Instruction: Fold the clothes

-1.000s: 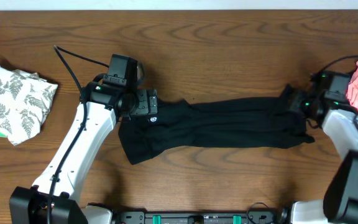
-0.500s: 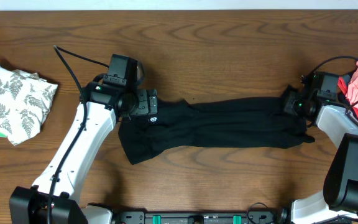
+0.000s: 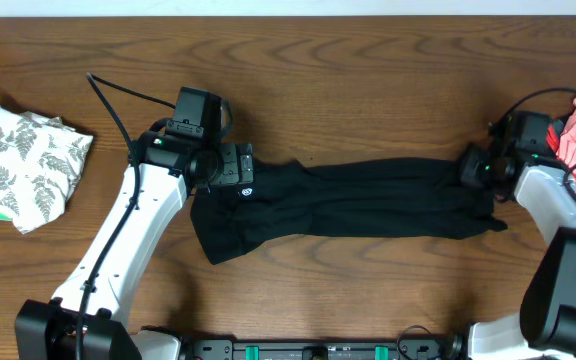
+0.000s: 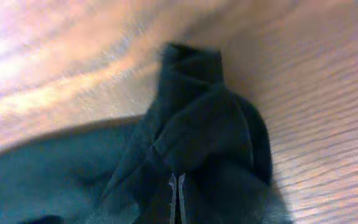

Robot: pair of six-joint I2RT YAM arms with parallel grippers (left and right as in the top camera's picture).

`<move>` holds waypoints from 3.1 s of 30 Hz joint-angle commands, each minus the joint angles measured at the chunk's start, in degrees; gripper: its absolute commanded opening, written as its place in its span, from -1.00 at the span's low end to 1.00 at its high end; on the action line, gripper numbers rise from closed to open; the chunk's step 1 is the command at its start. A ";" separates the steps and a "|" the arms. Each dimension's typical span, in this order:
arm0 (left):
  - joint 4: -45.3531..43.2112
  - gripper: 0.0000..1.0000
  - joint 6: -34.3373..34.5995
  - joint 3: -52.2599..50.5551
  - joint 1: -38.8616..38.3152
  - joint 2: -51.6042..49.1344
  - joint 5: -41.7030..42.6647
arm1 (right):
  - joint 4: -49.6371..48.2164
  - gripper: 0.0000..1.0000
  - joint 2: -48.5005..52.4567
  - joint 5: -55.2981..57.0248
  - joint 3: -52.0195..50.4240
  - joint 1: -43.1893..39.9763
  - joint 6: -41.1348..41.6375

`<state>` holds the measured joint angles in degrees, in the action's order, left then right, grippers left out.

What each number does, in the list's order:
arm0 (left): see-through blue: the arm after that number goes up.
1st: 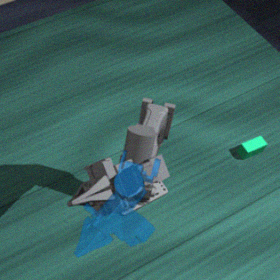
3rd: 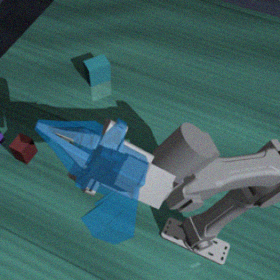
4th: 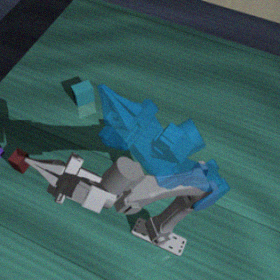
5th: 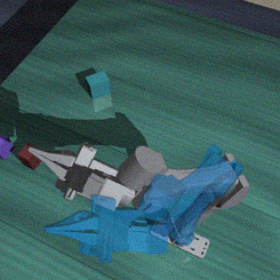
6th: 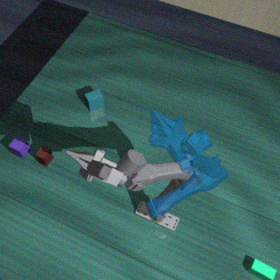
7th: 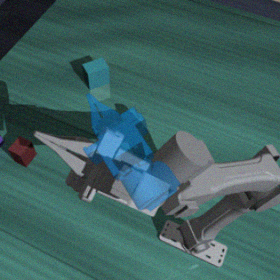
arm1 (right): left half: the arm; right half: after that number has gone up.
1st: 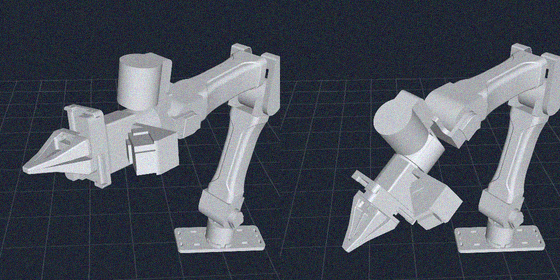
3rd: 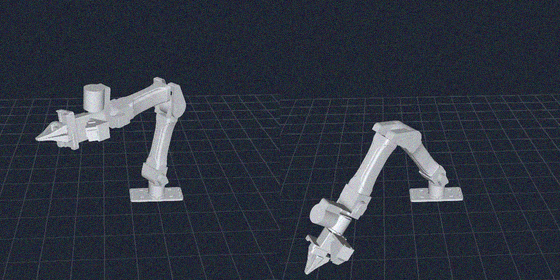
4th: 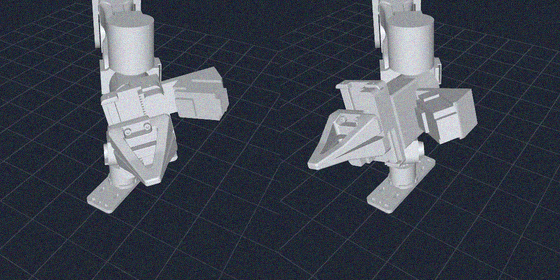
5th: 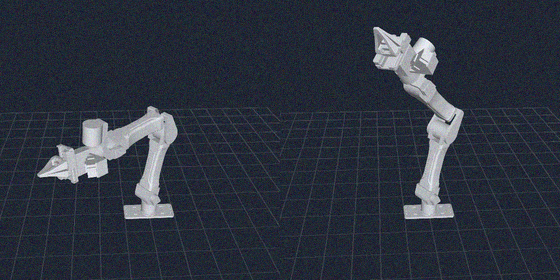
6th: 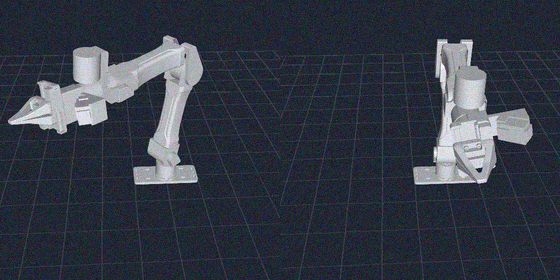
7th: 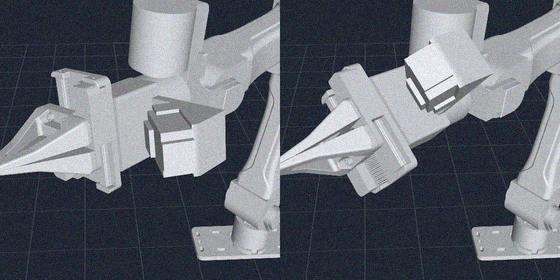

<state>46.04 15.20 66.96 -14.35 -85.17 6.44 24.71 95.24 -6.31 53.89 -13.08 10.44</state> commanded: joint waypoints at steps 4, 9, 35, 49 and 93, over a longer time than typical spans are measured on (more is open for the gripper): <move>-0.04 0.96 -0.09 0.98 0.28 0.17 -0.48 | 8.22 -0.98 -3.02 3.76 2.05 0.28 4.61; -0.04 0.96 -0.09 0.98 0.28 0.17 -0.48 | 16.22 -0.97 -2.99 3.76 2.03 0.31 5.20; 0.22 0.96 -0.09 0.98 0.28 0.17 -0.46 | 21.94 0.31 -3.08 1.99 1.16 -10.84 10.08; 0.20 0.96 -0.09 0.98 0.28 0.17 -0.46 | 17.62 0.52 -2.99 -22.27 -6.19 -23.06 3.23; 0.22 0.96 -0.09 0.98 0.28 0.17 -0.46 | -4.35 -0.97 -7.80 -25.05 -8.28 -22.49 4.72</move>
<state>46.11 15.20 66.96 -14.35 -85.17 6.44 18.15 90.74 -34.39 40.27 -35.73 18.09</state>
